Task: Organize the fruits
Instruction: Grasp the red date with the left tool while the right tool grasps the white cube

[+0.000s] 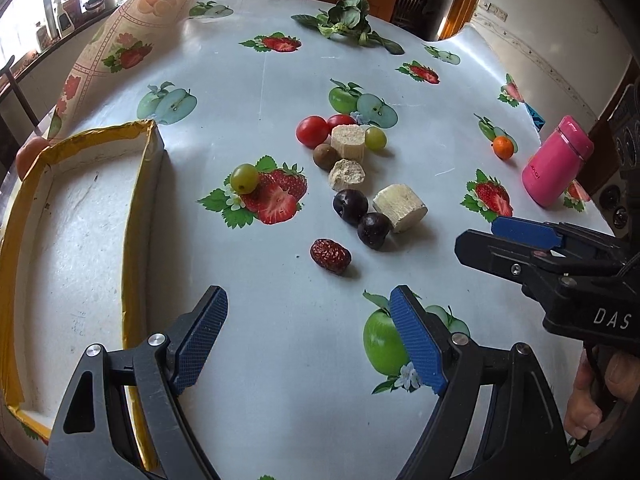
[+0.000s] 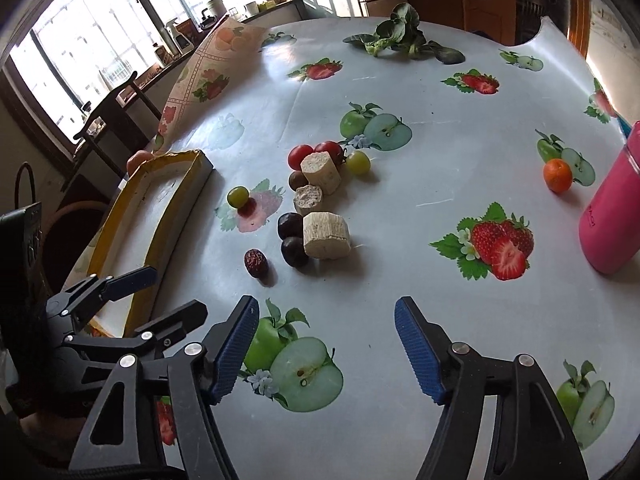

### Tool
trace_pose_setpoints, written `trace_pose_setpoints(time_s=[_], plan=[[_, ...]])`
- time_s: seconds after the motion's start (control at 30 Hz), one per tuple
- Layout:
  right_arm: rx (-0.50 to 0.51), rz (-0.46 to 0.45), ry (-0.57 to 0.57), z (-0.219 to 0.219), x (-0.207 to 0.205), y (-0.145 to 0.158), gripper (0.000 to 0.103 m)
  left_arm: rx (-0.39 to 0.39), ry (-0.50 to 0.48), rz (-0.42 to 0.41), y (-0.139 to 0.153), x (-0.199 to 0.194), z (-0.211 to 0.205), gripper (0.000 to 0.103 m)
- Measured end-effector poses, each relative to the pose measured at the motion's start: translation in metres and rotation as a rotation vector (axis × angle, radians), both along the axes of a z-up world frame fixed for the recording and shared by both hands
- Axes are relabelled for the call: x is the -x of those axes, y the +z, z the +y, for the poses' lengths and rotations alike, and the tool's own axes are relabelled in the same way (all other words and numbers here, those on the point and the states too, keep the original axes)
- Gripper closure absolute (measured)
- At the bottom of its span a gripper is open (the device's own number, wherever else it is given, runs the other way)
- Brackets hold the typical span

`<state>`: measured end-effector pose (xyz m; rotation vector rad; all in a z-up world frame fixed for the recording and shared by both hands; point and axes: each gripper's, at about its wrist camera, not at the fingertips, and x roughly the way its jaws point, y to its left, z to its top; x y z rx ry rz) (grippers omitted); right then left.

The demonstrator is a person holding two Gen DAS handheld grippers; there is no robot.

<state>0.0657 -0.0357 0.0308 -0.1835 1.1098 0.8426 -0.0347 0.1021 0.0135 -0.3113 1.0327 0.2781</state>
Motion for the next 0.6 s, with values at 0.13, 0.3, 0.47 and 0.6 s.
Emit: trace_pose_setpoints(time_s=[0.13,0.3,0.47,0.6], plan=[[-0.011,0.026,0.011,0.029,-0.019,-0.011,0.043,0.019,-0.017,0.009,-0.012,-0.02,0.006,0.029],[0.03,0.057,0.01,0.051,-0.034,-0.033,0.057,0.039,-0.032,0.033,-0.025,-0.036,0.013,0.044],[0.015,0.125,-0.001,0.054,-0.045,-0.05,0.059,0.035,-0.086,0.045,-0.037,-0.044,0.009,0.065],[-0.007,0.128,-0.023,0.049,-0.048,-0.05,0.064,0.054,-0.109,0.039,-0.036,-0.047,0.009,0.08]])
